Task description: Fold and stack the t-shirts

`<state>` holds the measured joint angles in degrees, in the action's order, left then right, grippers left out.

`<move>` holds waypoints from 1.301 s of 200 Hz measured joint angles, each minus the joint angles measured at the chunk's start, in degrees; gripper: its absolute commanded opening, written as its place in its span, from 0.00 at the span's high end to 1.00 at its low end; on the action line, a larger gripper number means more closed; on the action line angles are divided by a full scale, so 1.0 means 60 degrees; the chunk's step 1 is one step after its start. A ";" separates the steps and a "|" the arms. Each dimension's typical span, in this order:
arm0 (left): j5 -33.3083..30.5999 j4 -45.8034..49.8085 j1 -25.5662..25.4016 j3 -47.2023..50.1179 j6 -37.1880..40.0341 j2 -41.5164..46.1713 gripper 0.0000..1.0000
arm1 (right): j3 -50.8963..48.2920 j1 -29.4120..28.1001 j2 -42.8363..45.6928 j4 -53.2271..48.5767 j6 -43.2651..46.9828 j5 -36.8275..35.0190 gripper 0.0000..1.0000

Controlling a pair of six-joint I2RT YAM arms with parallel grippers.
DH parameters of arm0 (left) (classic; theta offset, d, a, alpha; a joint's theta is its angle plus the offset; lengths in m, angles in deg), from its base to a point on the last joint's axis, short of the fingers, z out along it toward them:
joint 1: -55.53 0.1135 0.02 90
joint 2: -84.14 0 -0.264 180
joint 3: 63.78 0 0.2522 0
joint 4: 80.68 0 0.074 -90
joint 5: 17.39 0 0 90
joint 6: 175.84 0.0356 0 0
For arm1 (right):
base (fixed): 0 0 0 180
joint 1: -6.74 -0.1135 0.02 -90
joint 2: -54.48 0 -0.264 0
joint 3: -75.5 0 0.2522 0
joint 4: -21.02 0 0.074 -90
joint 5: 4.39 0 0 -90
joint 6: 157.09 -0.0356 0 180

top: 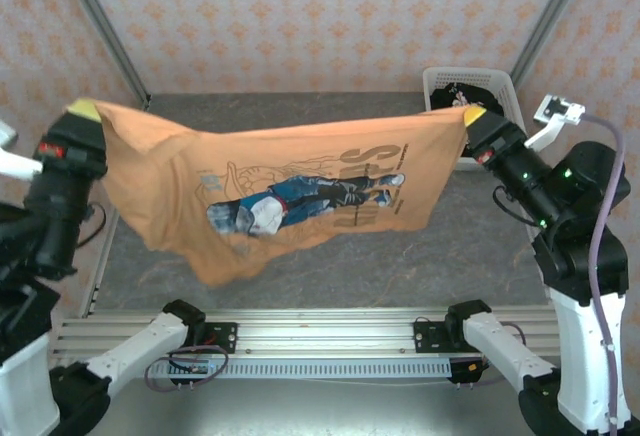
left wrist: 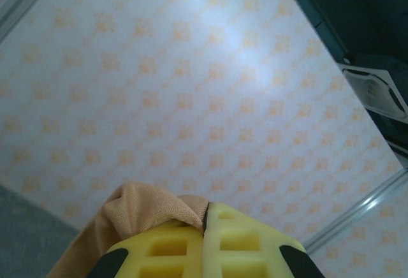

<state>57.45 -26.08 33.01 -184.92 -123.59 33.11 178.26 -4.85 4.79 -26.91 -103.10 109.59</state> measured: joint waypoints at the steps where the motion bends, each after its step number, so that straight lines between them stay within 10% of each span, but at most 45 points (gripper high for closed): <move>1: -0.0018 -0.0007 0.0000 -0.0058 0.0036 -0.0073 1.00 | 0.0025 0.0000 -0.0036 0.0000 0.0004 -0.0007 1.00; 71: 0.0874 -0.0594 0.2138 -0.4073 0.1027 -0.8477 1.00 | 0.2830 0.0208 -0.6852 0.0189 -0.0386 -0.1228 1.00; 90: 0.1657 -0.0127 0.2594 -0.7023 0.0947 -1.2098 0.16 | 0.4663 0.0466 -0.9803 -0.0375 -0.0554 -0.1260 0.59; 120: 0.2586 0.0801 0.2940 -1.0400 0.0503 -1.6178 0.06 | 0.8630 0.0772 -1.3857 -0.2127 -0.0430 -0.1290 0.44; 156: 0.2973 0.0951 0.2732 -0.5308 0.0441 -1.4378 0.12 | 0.8404 0.0721 -1.3956 -0.3206 -0.0211 -0.1319 0.46; 196: 0.3133 0.1239 0.2426 -0.1563 0.0459 -1.0571 0.23 | 0.3249 0.0284 -1.0400 -0.2273 -0.0237 -0.1330 0.47; 260: 0.3978 0.0284 0.2371 0.5319 -0.0943 -0.7111 0.70 | -0.2936 -0.0335 -0.7315 -0.0874 -0.0455 -0.1173 0.55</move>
<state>81.32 -24.38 47.24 -153.01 -129.25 -9.55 160.64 -6.86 -39.10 -32.16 -105.83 102.56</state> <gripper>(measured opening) 0.370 0.458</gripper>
